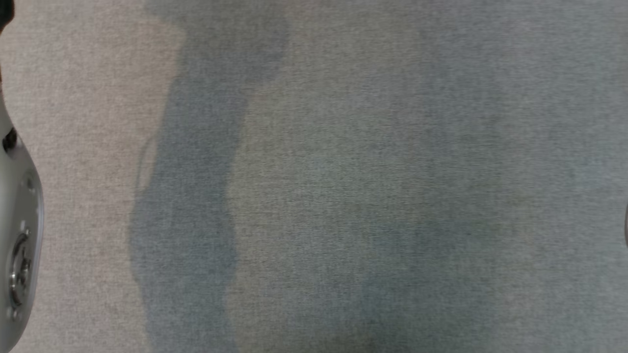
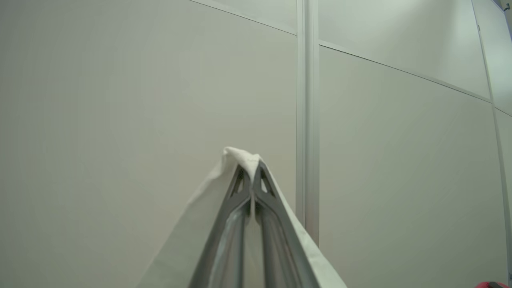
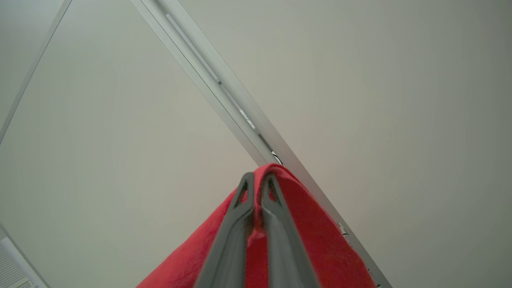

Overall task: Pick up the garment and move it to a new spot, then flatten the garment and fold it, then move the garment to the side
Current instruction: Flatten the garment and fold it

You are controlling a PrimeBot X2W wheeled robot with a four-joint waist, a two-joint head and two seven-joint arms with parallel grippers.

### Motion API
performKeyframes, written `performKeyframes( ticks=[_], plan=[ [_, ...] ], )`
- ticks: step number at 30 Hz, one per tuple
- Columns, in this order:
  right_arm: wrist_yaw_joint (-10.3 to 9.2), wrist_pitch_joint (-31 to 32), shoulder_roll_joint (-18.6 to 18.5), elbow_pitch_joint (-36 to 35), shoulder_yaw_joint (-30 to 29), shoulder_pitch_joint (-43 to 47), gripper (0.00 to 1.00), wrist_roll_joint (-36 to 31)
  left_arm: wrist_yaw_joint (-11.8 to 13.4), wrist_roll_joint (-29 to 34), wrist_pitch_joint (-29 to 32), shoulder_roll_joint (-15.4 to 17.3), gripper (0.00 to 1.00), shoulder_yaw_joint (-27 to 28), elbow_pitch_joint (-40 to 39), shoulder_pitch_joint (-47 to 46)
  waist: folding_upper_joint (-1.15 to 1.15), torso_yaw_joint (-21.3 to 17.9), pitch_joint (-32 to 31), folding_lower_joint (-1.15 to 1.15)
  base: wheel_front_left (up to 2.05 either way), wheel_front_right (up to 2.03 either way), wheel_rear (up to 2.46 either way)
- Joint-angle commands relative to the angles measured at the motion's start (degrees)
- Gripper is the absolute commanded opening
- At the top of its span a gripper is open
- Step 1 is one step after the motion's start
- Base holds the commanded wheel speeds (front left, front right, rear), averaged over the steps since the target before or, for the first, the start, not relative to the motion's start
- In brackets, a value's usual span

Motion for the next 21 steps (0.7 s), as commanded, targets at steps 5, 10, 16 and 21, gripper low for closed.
performKeyframes(
  ticks=[5,10,16,21],
  plan=[
    [0.12,-2.3,-1.0,7.6,2.0,-0.1,0.00,-1.1,-2.2,-0.7,-1.8,-1.3,0.00,-2.0,5.8,2.4,0.00,2.7,2.3,0.00,0.00,0.00,0.00],
    [0.13,-4.6,-3.0,13.4,4.3,4.4,0.00,0.3,-3.5,-3.0,-3.0,-1.9,0.00,-3.6,6.0,10.0,0.00,4.4,4.3,0.00,0.00,0.00,0.00],
    [0.13,-6.0,-5.0,13.7,8.5,11.9,0.00,5.2,-3.9,-4.4,-3.5,-0.4,0.00,-4.1,-2.4,23.0,0.00,4.5,5.0,0.00,0.00,0.00,0.00],
    [0.13,-6.6,-6.5,8.5,13.0,19.6,0.00,11.0,-3.9,-5.8,-3.5,1.6,0.00,-2.0,-13.6,35.0,0.00,3.7,4.0,0.00,0.00,0.00,0.00]
  ],
)
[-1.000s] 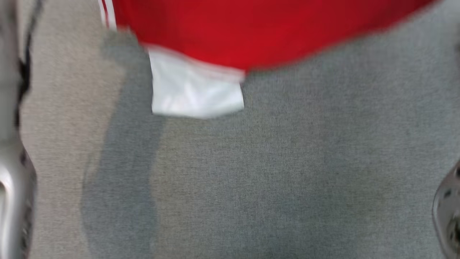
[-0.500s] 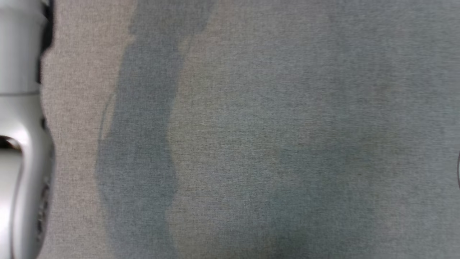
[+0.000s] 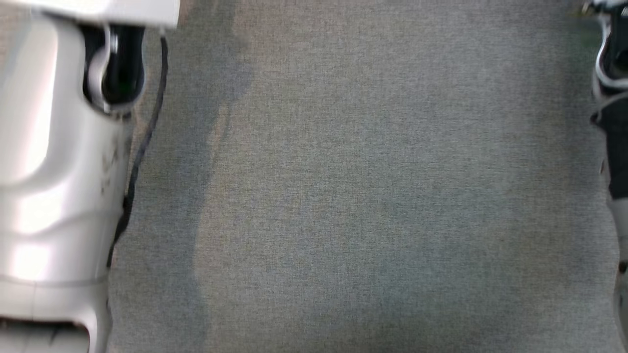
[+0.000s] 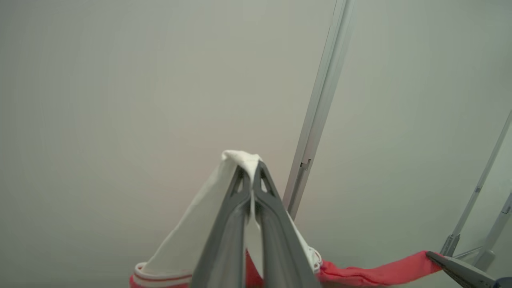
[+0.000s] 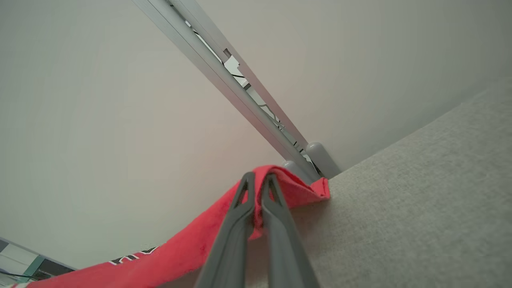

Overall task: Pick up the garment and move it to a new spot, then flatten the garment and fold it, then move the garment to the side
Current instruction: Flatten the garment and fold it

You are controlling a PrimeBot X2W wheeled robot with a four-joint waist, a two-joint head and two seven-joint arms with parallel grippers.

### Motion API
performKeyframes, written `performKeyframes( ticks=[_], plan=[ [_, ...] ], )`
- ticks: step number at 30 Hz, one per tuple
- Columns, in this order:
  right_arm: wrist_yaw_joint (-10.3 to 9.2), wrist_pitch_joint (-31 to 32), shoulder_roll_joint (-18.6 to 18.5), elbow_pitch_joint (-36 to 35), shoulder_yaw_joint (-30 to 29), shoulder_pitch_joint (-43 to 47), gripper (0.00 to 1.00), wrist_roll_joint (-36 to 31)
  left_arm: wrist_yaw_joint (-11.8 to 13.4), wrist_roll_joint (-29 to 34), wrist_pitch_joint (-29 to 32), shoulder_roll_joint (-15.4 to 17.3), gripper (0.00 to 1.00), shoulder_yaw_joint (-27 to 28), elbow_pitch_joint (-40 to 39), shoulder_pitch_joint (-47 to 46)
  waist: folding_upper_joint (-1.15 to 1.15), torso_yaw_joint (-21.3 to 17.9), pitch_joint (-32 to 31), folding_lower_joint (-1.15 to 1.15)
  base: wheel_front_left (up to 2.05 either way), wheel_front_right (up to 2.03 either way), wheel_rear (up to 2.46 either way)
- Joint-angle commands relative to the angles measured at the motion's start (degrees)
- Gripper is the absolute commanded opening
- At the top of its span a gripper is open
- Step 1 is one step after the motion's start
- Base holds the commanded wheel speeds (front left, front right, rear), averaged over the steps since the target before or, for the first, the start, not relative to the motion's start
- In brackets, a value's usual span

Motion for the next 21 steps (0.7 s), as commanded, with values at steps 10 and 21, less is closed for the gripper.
performKeyframes(
  ticks=[10,21],
  plan=[
    [0.13,-4.4,-3.7,-12.4,7.4,19.6,0.00,9.1,0.2,-0.7,-0.3,0.9,0.00,3.2,-18.6,27.8,0.00,-0.6,-6.2,0.00,0.00,0.00,0.00],
    [0.12,-6.4,-3.2,-22.5,4.6,39.4,0.00,9.3,2.0,-2.2,-0.3,-3.4,0.00,5.4,-26.0,51.3,0.00,0.6,-16.5,0.00,0.00,0.00,0.00]
  ],
)
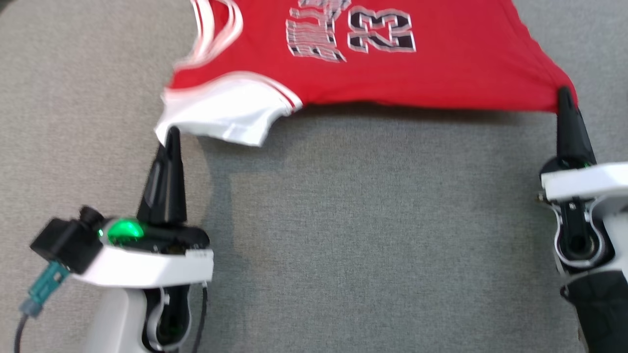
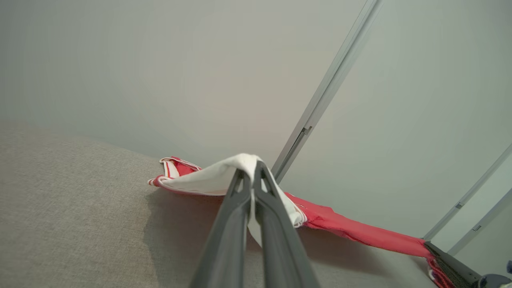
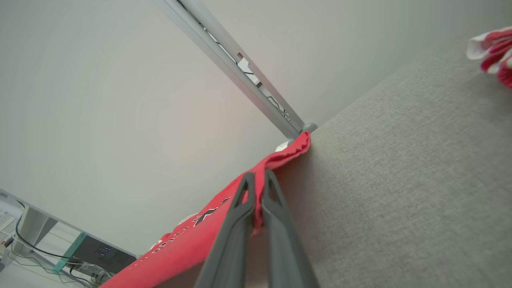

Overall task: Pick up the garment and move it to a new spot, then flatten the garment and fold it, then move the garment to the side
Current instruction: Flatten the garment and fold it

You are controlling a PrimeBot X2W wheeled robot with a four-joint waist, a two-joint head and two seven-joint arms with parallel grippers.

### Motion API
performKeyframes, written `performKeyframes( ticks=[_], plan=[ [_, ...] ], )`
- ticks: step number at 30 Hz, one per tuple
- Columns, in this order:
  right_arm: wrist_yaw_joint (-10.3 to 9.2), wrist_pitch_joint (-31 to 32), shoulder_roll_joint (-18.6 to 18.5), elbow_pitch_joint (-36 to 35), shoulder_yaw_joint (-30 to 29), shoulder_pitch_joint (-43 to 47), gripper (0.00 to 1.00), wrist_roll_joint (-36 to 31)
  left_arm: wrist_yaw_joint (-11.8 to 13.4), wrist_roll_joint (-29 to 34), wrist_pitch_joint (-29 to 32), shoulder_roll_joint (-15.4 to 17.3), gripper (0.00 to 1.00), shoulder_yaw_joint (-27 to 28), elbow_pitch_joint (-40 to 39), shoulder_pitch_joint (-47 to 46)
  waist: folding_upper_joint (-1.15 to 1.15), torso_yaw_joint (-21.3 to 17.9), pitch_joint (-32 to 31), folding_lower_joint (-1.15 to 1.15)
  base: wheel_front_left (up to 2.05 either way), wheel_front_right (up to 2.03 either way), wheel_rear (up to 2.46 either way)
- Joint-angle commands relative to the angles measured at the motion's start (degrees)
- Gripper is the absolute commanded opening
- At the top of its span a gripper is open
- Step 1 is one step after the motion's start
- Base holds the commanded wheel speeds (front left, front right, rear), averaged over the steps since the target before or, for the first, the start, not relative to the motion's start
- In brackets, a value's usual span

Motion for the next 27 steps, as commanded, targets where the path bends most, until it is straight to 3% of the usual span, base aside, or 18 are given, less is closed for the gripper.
performKeyframes(
  ticks=[1,10,17,27],
  plan=[
    [0.11,-0.5,0.6,-1.9,-1.9,3.9,0.00,-0.8,0.3,0.1,-0.3,-0.3,0.00,-0.2,-1.2,2.8,0.00,0.8,-3.6,0.00,0.00,0.00,0.00],
    [0.12,-0.4,4.3,-9.3,-6.2,17.0,0.00,-3.6,1.2,2.3,-0.3,-1.0,0.00,-1.3,-4.3,11.5,0.00,1.7,-10.6,0.00,0.00,0.00,0.00],
    [0.12,-0.4,5.0,-14.4,-6.6,26.1,0.00,-5.5,3.6,4.7,0.1,-0.3,0.00,-2.0,-8.0,18.1,0.00,1.1,-15.4,0.00,0.00,0.00,0.00],
    [0.11,2.7,6.1,-22.2,-9.9,36.2,0.00,-7.5,5.8,8.2,3.1,1.7,0.00,-4.2,-15.9,23.9,0.00,1.0,-17.2,0.00,0.00,0.00,0.00]
  ],
)
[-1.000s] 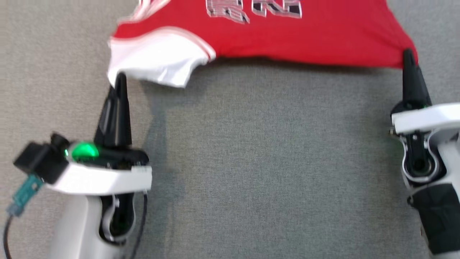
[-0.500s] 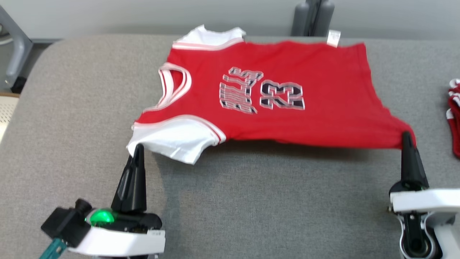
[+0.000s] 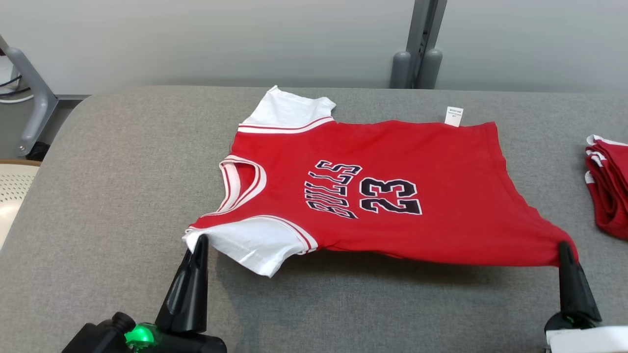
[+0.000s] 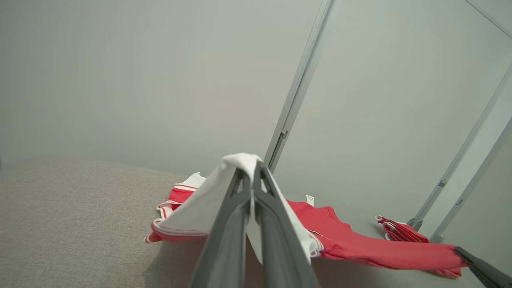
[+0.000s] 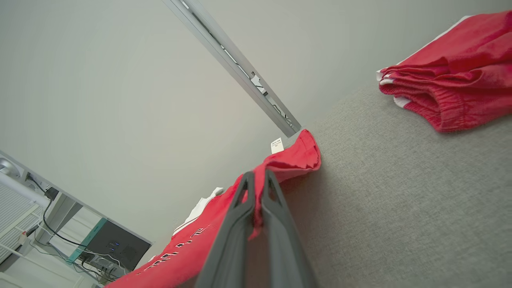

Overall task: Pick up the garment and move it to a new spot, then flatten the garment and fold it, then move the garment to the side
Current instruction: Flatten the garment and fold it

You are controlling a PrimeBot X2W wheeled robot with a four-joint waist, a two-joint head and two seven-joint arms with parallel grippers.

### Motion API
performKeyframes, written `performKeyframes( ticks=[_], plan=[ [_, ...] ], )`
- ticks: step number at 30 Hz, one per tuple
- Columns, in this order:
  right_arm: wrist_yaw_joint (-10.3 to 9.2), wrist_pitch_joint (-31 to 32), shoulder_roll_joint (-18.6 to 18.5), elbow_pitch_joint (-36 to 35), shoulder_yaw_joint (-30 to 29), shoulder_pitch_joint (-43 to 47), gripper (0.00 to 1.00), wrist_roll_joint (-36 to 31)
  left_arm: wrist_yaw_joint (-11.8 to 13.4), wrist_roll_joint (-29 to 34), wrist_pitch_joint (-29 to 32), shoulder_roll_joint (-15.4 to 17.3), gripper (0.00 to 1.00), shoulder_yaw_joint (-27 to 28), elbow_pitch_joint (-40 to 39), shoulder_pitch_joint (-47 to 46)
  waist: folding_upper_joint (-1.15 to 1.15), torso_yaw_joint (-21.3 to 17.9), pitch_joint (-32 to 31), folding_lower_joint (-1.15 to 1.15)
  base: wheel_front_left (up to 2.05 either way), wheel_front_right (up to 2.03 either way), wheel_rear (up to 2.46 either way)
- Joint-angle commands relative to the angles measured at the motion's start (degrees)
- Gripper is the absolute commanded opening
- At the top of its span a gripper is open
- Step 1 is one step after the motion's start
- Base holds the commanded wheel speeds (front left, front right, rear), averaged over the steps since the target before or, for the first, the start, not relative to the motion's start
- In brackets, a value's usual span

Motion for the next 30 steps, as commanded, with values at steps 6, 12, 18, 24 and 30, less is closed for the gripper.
performKeyframes(
  ticks=[6,12,18,24,30],
  plan=[
    [0.11,3.2,1.4,-2.7,-2.0,3.1,0.00,0.3,0.9,-0.4,1.1,0.6,0.00,0.3,-0.9,1.2,0.00,-0.5,1.0,0.00,0.00,0.00,0.00],
    [0.12,4.2,2.1,0.5,-1.5,0.7,0.00,-1.4,0.3,-1.1,0.9,0.5,0.00,0.3,3.5,-0.7,0.00,-1.1,2.0,0.00,0.00,0.00,0.00],
    [0.12,3.6,2.2,4.4,-0.7,-2.0,0.00,-2.0,-0.2,-1.3,0.3,0.3,0.00,-0.1,7.4,-2.3,0.00,-1.2,3.3,0.00,0.00,0.00,0.00],
    [0.12,3.5,1.6,6.2,0.4,-3.0,0.00,-2.1,-0.5,-1.3,-0.4,0.1,0.00,-0.3,9.2,-2.9,0.00,-0.9,4.1,0.00,0.00,0.00,0.00],
    [0.11,3.6,1.4,8.3,0.3,-4.2,0.00,-1.0,-2.1,-0.2,-0.9,0.6,0.00,-1.3,13.4,-7.3,0.00,-0.6,4.8,0.00,0.00,0.00,0.00]
  ],
)
